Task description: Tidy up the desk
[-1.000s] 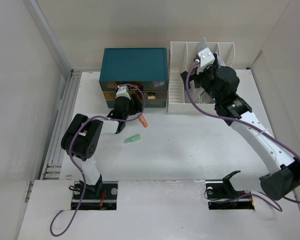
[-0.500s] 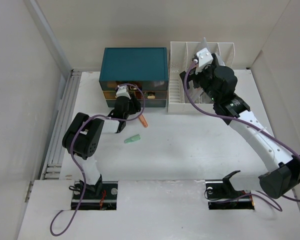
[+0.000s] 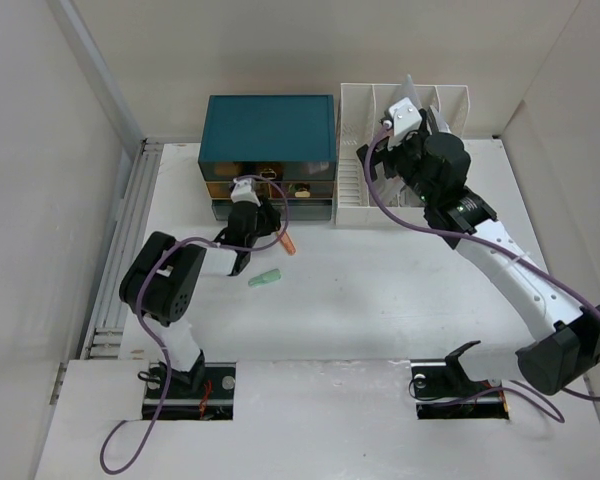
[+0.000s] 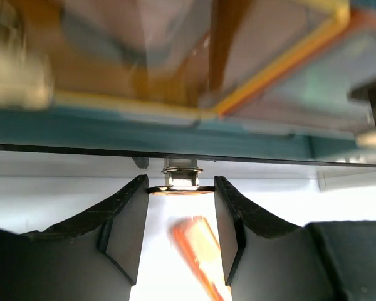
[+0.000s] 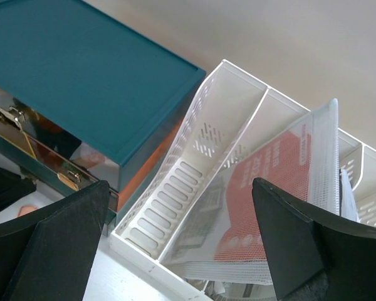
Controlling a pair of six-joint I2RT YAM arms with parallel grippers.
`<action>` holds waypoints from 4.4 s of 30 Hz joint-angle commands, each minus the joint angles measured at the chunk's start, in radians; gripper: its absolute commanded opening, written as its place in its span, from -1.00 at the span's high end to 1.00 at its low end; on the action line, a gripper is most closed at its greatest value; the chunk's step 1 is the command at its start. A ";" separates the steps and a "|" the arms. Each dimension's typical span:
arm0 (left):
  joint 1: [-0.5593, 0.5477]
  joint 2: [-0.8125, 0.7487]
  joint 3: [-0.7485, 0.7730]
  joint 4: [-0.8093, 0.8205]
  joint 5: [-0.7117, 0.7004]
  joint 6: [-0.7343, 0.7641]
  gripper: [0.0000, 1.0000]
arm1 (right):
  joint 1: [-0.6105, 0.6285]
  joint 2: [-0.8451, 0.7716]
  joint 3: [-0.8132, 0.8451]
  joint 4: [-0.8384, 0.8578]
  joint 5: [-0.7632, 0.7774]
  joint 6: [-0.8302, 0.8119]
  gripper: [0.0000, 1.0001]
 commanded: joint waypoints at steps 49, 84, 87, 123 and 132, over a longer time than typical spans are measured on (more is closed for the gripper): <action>-0.154 -0.215 -0.209 -0.045 -0.179 -0.101 0.27 | -0.001 0.038 -0.011 0.058 -0.088 0.030 -1.00; -0.215 -0.602 -0.281 -0.233 -0.181 -0.219 -1.00 | -0.010 0.087 -0.056 -0.282 -0.900 -0.535 -1.00; -0.224 -0.786 -0.237 -0.408 -0.211 -0.219 -1.00 | -0.010 0.156 -0.068 -0.382 -0.976 -0.655 -0.67; -0.224 -1.804 -0.250 -0.689 -0.130 0.522 -0.46 | 0.329 0.681 0.196 -0.308 -0.321 -0.293 -0.34; -0.224 -1.804 -0.250 -0.689 -0.121 0.522 -0.53 | 0.329 0.753 0.223 -0.317 -0.312 -0.273 -0.34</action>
